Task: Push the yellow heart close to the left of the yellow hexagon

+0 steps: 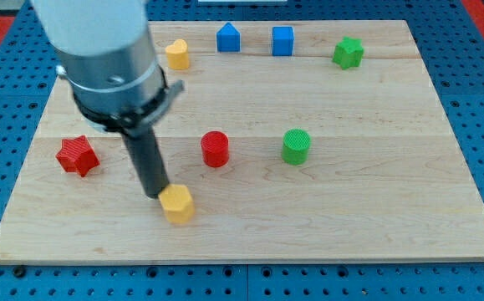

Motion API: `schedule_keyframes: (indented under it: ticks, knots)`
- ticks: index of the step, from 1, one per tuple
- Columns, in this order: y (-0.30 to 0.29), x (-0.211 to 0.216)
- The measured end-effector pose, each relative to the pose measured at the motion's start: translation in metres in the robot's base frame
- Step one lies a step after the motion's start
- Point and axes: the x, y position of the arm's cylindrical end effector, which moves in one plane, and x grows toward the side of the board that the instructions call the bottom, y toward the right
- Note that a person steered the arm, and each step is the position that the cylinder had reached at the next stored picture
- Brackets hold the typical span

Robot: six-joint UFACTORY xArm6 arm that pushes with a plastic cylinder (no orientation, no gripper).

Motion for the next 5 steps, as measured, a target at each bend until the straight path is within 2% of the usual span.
schedule_keyframes:
  ticks: [1, 2, 3, 5]
  knots:
    - [-0.001, 0.006]
    - [-0.018, -0.040]
    - [0.016, -0.095]
    - [0.019, -0.202]
